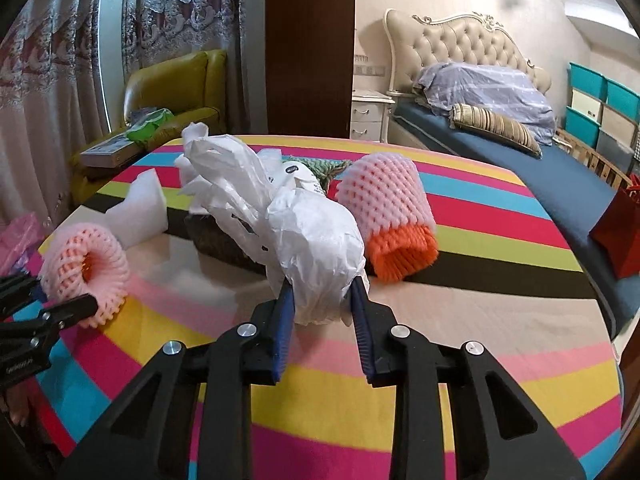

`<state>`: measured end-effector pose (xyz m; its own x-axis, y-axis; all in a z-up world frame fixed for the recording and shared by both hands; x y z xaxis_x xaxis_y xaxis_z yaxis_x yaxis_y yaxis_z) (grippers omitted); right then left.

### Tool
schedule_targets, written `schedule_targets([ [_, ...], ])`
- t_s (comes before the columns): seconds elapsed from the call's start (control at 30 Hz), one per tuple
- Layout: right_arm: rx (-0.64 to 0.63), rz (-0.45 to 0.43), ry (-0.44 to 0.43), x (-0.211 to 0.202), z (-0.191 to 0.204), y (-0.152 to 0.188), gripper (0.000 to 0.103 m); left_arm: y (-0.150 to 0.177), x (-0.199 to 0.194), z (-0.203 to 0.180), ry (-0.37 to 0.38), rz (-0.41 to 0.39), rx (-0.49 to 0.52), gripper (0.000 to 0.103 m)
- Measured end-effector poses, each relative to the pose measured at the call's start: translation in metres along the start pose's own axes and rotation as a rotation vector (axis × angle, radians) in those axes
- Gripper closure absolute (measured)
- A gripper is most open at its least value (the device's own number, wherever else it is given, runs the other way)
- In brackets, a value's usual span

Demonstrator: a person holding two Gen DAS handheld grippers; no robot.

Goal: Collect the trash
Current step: 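Grasp the pink foam fruit net with the left tool while the right tool grasps the white plastic bag, then carry the foam net and plastic bag with both tools over the pink bin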

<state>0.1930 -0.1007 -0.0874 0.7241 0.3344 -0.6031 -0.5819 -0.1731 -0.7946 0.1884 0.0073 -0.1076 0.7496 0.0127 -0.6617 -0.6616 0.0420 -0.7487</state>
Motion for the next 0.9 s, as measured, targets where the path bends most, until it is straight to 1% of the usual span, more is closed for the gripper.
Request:
schedule_targets([
  [0.2,0.014,-0.005,-0.004,-0.015,-0.002,0.009,0.075,0.007,-0.007,-0.001,-0.003,-0.01,0.018,0.062],
  [0.63,0.005,0.006,-0.011,-0.023,0.007,0.023,0.075,0.017,-0.02,0.01,-0.009,-0.027,0.009,0.062],
  [0.8,0.001,0.012,-0.023,-0.024,0.014,0.026,0.075,0.022,-0.022,0.014,-0.013,-0.028,0.001,0.061],
  [0.9,-0.017,0.011,-0.04,-0.025,0.025,0.027,0.075,0.023,-0.026,0.015,-0.024,-0.038,0.009,0.061],
])
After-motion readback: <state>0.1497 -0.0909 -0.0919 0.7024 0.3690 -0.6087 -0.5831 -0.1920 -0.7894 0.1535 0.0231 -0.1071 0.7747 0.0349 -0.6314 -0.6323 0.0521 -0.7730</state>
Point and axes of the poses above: each gripper's, at about its wrist camera, not at the fingertips, and x roughly the way its jaws point, z to its left, y to its underside, the point moved 7 cm from there along x, roughly the way its jaws point, and after that the axes turned 8 degrees about -y, right-handed, at the moved point
